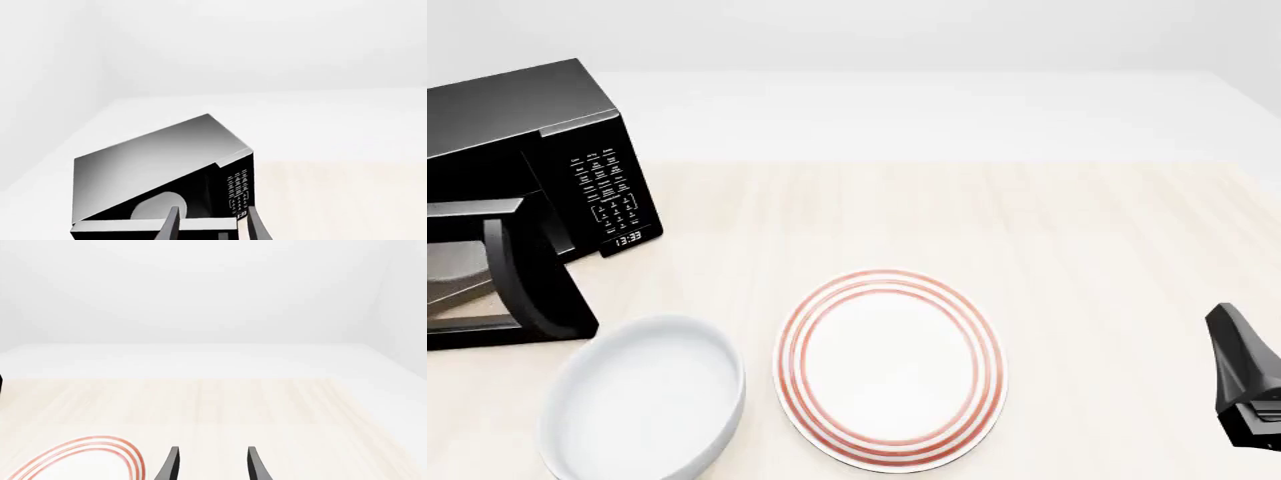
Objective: Open the microwave.
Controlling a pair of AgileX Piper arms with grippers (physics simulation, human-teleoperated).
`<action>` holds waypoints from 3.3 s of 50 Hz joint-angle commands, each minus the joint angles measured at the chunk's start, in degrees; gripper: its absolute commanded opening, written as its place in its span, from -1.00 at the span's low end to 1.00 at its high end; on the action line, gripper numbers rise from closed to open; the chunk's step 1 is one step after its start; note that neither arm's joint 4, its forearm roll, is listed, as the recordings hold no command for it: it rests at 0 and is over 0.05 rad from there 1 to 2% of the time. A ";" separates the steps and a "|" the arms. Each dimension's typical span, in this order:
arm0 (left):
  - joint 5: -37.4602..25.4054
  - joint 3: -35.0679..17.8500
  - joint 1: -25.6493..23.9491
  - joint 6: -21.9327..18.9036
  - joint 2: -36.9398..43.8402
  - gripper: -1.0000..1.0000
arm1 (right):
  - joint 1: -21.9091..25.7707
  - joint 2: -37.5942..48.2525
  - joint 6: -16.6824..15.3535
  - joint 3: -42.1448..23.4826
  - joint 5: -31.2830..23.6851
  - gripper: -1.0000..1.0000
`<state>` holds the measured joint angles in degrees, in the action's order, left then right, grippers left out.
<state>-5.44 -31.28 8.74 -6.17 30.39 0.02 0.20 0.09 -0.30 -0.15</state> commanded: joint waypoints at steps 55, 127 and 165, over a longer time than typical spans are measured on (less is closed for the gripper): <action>-31.75 -35.85 -4.65 -1.87 36.43 1.00 | 0.01 0.00 0.00 0.00 0.00 1.00; -22.79 -30.06 4.02 1.56 47.48 1.00 | 0.01 0.00 -0.01 0.00 0.00 1.00; -20.42 -25.98 7.17 1.39 48.39 1.00 | 0.01 0.00 0.00 0.00 0.00 1.00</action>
<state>-26.15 -57.76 15.36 -4.77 78.71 0.03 0.20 0.09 -0.30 -0.15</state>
